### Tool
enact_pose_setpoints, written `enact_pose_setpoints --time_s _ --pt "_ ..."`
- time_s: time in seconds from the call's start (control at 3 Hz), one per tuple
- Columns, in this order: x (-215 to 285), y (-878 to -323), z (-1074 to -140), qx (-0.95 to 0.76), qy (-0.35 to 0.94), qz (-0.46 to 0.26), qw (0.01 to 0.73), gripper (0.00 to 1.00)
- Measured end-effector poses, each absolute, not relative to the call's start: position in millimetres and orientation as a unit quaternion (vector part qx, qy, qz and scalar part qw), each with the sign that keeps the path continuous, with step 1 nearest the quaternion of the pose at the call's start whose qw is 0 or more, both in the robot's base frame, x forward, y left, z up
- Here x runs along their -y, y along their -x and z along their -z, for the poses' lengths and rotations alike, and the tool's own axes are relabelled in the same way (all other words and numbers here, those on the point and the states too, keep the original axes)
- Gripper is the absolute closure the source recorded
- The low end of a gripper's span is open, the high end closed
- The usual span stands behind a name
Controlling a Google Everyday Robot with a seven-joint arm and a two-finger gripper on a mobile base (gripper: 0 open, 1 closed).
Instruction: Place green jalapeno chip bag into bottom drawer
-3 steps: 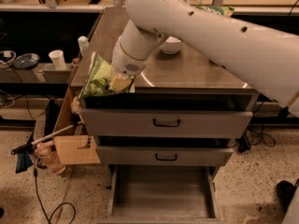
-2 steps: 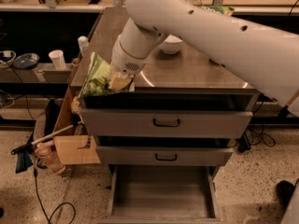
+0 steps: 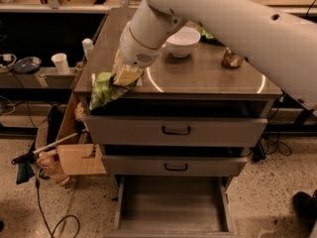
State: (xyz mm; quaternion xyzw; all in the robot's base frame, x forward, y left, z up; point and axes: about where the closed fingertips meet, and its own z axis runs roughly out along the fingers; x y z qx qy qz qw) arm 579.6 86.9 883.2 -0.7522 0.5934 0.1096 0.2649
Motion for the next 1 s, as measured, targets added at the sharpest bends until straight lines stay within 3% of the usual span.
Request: enact_pose_setpoints --time_s 1.0 --pt "-24.0 -549.0 -880.1 -0.605 0.747 -0.095 0.260 1.00"
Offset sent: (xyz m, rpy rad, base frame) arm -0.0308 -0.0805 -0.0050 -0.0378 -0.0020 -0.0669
